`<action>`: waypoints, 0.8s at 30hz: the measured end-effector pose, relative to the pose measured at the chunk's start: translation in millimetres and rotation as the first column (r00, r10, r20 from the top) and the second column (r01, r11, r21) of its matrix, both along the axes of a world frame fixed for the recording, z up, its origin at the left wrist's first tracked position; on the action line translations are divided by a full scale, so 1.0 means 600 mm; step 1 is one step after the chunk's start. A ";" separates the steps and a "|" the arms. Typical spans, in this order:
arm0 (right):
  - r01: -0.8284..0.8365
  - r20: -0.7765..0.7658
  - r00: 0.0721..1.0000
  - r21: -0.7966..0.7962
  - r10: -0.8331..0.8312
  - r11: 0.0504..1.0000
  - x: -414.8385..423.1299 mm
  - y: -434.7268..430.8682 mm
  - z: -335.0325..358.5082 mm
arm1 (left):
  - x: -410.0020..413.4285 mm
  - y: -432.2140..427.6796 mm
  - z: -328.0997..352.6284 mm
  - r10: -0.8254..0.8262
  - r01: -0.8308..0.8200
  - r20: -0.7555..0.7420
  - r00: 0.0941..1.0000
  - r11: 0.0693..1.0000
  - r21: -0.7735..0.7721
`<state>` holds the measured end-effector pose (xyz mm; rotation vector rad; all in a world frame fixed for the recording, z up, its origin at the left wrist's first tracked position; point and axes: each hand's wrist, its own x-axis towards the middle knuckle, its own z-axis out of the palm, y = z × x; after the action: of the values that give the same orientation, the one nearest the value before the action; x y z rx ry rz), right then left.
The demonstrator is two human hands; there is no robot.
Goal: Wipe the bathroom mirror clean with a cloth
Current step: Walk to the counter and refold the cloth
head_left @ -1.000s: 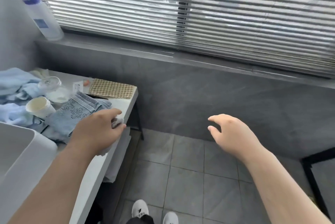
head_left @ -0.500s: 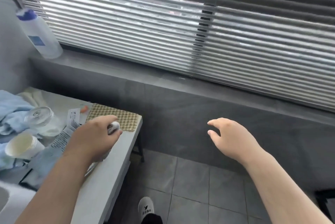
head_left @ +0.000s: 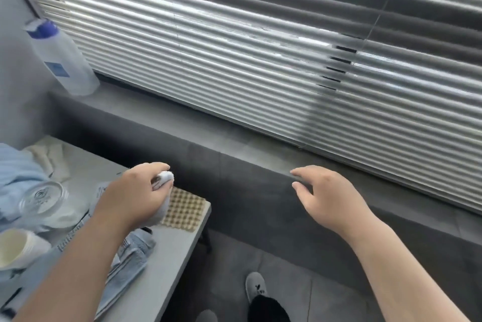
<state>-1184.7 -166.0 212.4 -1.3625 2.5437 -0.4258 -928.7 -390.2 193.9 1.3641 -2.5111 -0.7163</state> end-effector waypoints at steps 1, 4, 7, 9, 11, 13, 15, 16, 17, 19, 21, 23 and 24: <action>-0.035 0.008 0.999 -0.015 0.035 0.999 -0.011 -0.019 0.002 | -0.004 -0.005 -0.001 0.020 -0.020 -0.011 1.000 1.000 0.008; -0.192 0.014 0.981 0.002 0.192 0.981 -0.037 -0.077 0.008 | -0.016 -0.010 0.001 0.101 -0.099 -0.041 0.994 0.994 0.047; -0.369 0.009 0.929 0.003 0.369 0.929 -0.047 -0.138 0.016 | -0.025 -0.011 0.002 0.200 -0.193 -0.075 0.977 0.977 0.095; -0.460 0.005 0.888 -0.005 0.460 0.888 -0.045 -0.177 0.017 | -0.024 -0.011 0.004 0.269 -0.256 -0.114 0.956 0.960 0.115; -0.525 0.005 0.851 -0.013 0.526 0.851 -0.038 -0.212 0.015 | -0.018 -0.006 0.005 0.340 -0.324 -0.159 0.927 0.938 0.122; -0.585 0.017 0.811 -0.024 0.585 0.811 -0.026 -0.245 0.008 | -0.008 0.000 0.005 0.425 -0.405 -0.200 0.883 0.904 0.136; -0.636 0.031 0.770 -0.030 0.637 0.771 -0.011 -0.272 -0.001 | 0.004 0.004 0.003 0.494 -0.472 -0.221 0.841 0.869 0.146; -0.659 0.040 0.751 -0.024 0.660 0.752 -0.003 -0.284 -0.004 | 0.012 0.005 0.001 0.519 -0.495 -0.227 0.824 0.855 0.156; -0.681 0.052 0.731 -0.014 0.680 0.733 0.006 -0.296 -0.007 | 0.019 0.006 -0.002 0.537 -0.512 -0.233 0.810 0.843 0.165; -0.720 0.083 0.692 0.007 0.717 0.694 0.022 -0.318 -0.011 | 0.034 0.001 -0.007 0.559 -0.528 -0.242 0.793 0.829 0.184; -0.747 0.121 0.661 0.017 0.741 0.664 0.038 -0.343 -0.014 | 0.045 -0.007 -0.013 0.569 -0.526 -0.256 0.782 0.821 0.220; -0.761 0.173 0.641 0.016 0.747 0.649 0.056 -0.366 -0.017 | 0.050 -0.013 -0.020 0.568 -0.508 -0.285 0.772 0.821 0.260; -0.764 0.202 0.633 0.011 0.747 0.645 0.065 -0.379 -0.020 | 0.051 -0.016 -0.022 0.564 -0.495 -0.309 0.766 0.824 0.277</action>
<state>-1145.5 -393.2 200.6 -2.0657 1.5819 -0.2280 -898.2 -399.9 181.0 1.6968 -1.6675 -0.9733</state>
